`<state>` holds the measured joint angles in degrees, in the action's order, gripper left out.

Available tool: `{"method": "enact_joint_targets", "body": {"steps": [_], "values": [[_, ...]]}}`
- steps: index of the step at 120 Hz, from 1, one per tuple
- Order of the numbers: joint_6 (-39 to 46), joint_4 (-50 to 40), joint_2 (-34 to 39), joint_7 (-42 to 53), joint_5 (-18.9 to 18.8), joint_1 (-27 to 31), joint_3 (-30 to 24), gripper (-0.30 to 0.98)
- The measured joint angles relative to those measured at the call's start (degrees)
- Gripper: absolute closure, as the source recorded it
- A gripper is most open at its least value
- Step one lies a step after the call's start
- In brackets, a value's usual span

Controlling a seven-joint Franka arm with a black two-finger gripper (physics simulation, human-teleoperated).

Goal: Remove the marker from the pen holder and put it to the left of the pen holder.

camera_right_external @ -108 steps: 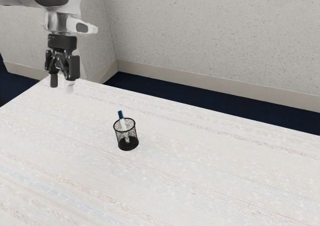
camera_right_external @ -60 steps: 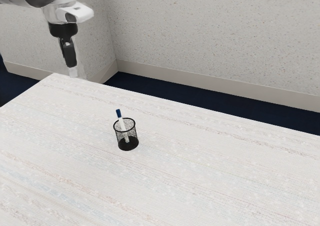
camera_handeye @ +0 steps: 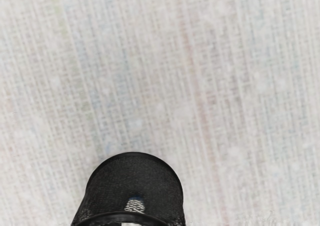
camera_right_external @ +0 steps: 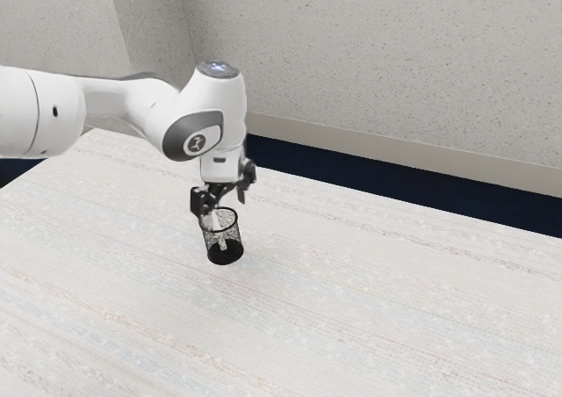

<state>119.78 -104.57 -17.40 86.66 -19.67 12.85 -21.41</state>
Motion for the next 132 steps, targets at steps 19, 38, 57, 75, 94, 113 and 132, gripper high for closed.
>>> {"method": "enact_joint_targets", "body": {"steps": [19,38,57,75,94,113,132], "values": [[6.25,0.7,-2.2,9.13,-0.52,1.28,2.94,0.0],[9.52,0.69,-3.15,16.92,-0.51,2.62,3.62,0.03],[11.22,0.66,-4.46,22.93,-0.41,3.81,3.69,0.11],[12.77,0.66,-4.98,27.33,1.95,4.97,3.74,0.26],[13.85,0.66,-5.38,30.93,3.79,5.28,3.75,0.43],[14.35,0.66,-5.31,33.71,4.58,5.31,3.91,0.56],[14.58,0.66,-5.31,35.84,4.97,5.36,5.24,0.65]]}}
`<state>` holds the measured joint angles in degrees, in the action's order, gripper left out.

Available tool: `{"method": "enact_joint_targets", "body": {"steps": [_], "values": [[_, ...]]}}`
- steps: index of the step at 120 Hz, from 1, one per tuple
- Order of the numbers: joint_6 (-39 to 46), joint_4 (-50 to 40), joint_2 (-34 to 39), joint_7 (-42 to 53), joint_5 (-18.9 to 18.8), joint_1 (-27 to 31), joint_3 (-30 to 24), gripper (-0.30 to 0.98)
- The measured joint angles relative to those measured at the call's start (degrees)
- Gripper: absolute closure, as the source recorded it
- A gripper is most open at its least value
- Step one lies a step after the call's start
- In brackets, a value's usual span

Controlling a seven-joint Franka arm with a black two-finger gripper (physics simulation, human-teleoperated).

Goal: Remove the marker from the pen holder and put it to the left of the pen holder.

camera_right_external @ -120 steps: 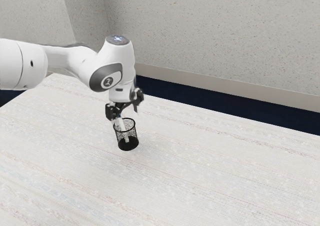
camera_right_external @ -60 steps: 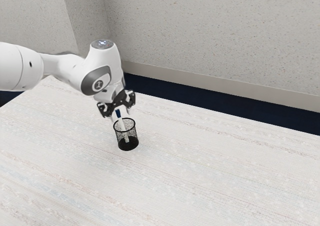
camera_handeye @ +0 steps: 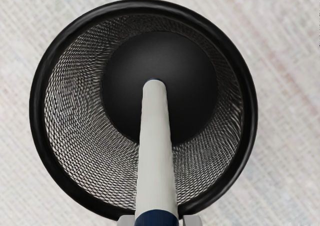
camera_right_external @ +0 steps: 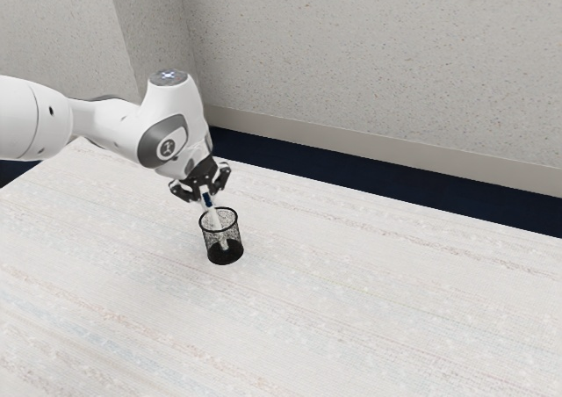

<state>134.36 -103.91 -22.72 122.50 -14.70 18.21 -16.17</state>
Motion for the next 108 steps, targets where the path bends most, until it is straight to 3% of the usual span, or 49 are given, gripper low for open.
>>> {"method": "enact_joint_targets", "body": {"steps": [20,50,62,76,108], "values": [[0.32,0.05,1.7,1.93,2.05,0.0,0.04,0.72],[-1.14,0.06,12.27,4.55,6.19,1.48,0.03,0.77],[-2.19,1.66,10.31,5.53,7.81,4.38,0.0,0.77],[-3.66,8.01,1.85,7.49,14.75,8.66,0.0,0.77],[-9.7,14.09,-7.95,12.65,29.82,13.4,0.07,0.78]]}}
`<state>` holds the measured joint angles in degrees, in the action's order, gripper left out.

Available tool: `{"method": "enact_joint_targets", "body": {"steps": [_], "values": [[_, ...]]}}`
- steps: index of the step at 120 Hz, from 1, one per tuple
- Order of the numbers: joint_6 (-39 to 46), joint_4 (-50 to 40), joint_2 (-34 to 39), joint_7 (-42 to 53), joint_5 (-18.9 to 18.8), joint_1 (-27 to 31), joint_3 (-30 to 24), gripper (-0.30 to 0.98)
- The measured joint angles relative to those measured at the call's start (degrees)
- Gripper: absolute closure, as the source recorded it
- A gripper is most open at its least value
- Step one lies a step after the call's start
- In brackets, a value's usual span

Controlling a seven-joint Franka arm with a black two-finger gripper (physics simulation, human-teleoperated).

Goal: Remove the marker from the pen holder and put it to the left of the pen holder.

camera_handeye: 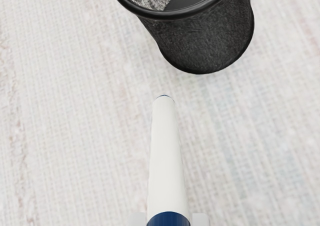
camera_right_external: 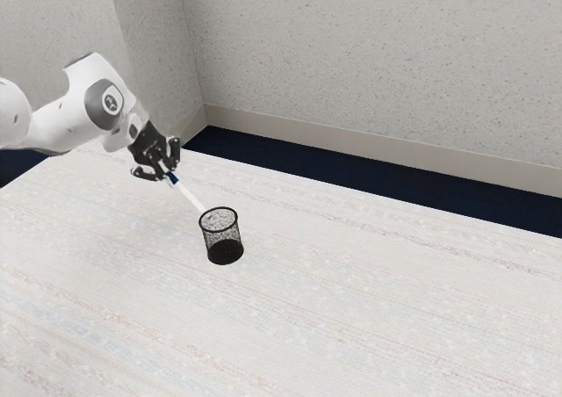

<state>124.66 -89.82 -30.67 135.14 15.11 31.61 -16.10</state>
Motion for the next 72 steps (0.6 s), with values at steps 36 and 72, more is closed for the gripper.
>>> {"method": "enact_joint_targets", "body": {"steps": [36,72], "values": [[-4.05,0.69,-2.06,3.18,4.55,1.08,0.9,0.44],[-18.34,-7.29,29.39,-19.74,-14.31,-23.01,8.55,0.11]]}}
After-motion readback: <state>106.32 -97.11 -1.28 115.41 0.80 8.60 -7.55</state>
